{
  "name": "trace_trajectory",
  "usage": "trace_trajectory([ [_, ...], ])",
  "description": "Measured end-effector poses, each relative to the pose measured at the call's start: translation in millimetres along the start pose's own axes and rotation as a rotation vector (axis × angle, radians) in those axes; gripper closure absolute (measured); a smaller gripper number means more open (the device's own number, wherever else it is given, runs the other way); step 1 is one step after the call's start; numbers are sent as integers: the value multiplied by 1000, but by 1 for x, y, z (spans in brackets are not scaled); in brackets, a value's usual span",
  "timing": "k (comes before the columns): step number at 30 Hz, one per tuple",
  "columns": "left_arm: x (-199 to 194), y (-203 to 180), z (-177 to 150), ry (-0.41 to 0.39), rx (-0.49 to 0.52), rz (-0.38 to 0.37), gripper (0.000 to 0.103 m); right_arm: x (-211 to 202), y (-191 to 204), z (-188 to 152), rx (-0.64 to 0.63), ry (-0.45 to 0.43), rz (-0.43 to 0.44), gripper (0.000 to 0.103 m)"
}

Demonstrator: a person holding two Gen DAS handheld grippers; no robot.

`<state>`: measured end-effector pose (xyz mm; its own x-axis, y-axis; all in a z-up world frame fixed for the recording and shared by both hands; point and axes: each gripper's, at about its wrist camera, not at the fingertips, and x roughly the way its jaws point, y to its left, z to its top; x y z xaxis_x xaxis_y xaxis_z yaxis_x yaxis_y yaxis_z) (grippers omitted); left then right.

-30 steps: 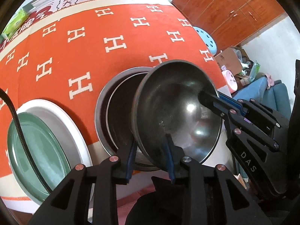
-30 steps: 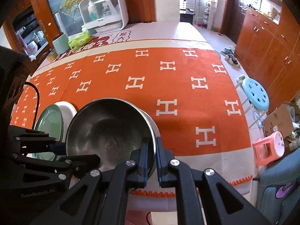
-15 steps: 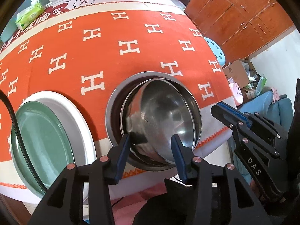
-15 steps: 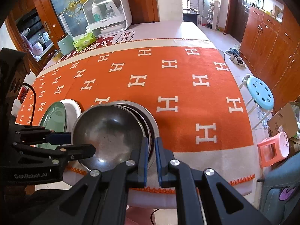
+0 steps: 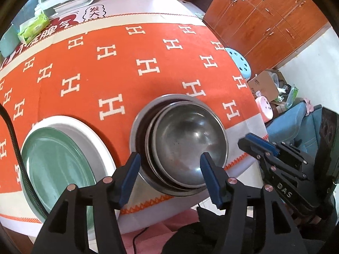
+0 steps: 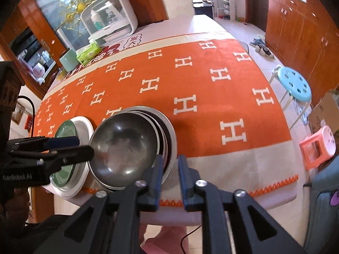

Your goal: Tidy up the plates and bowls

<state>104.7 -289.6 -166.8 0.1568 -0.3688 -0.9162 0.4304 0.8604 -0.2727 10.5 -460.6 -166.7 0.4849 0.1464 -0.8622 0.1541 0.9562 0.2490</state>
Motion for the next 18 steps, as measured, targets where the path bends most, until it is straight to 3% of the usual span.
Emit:
trace_trajectory([
  [3, 1, 3, 5, 3, 16, 7, 43, -2, -6, -4, 55, -8, 23, 57],
  [7, 4, 6, 12, 13, 49, 21, 36, -2, -15, -9, 140, -16, 56, 53],
  [12, 13, 7, 21, 46, 101, 29, 32, 5, -22, -17, 255, -11, 93, 41],
  [18, 31, 9, 28, 118, 175, 43, 27, 16, -25, -28, 383, -11, 127, 40],
])
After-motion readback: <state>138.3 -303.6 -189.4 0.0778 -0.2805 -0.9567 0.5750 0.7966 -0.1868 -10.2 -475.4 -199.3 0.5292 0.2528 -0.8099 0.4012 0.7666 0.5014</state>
